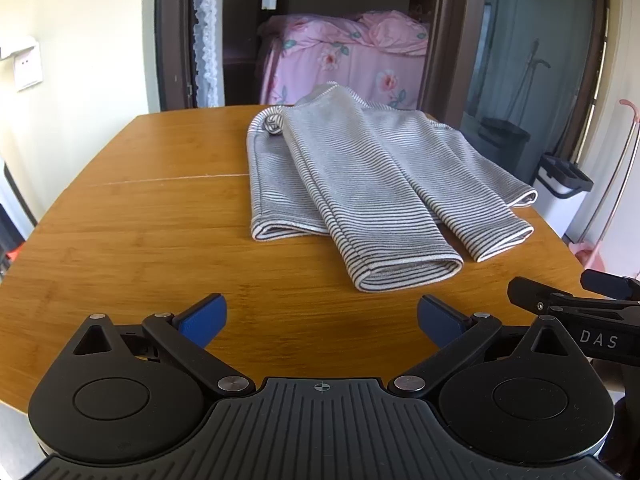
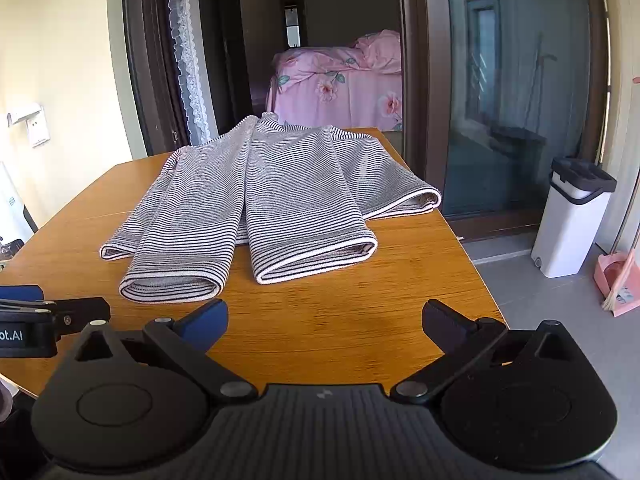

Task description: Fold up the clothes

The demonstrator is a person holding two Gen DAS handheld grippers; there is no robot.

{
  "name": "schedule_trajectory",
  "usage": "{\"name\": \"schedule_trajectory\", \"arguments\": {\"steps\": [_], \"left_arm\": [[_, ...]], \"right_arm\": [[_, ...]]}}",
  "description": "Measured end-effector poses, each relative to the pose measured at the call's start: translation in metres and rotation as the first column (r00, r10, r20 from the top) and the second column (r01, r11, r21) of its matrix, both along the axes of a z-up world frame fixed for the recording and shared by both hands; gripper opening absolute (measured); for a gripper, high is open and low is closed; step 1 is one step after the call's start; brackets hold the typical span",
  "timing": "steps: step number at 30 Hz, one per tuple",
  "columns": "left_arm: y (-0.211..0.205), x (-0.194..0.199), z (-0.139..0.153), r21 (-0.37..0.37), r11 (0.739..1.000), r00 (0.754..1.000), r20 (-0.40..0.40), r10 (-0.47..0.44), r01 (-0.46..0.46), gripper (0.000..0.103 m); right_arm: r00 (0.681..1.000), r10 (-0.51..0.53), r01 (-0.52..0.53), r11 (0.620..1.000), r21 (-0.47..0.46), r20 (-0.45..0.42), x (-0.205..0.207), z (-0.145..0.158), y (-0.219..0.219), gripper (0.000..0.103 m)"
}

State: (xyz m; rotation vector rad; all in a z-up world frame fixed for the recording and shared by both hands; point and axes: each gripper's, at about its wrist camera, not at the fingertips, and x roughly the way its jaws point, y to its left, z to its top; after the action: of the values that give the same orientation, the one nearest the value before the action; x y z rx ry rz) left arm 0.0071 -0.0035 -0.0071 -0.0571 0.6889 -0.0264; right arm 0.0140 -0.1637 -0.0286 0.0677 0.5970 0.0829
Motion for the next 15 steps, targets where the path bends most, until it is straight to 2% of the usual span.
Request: {"name": "schedule_trajectory", "arguments": {"steps": [15], "left_arm": [[-0.0015,-0.0005,-0.0013,0.004,1.000,1.000,-0.012,0.006,-0.006,0.103]], "right_arm": [[1.000,-0.003,0.003,1.000,0.000,-0.011,0.0004,-0.0012,0.0008,0.103]]}}
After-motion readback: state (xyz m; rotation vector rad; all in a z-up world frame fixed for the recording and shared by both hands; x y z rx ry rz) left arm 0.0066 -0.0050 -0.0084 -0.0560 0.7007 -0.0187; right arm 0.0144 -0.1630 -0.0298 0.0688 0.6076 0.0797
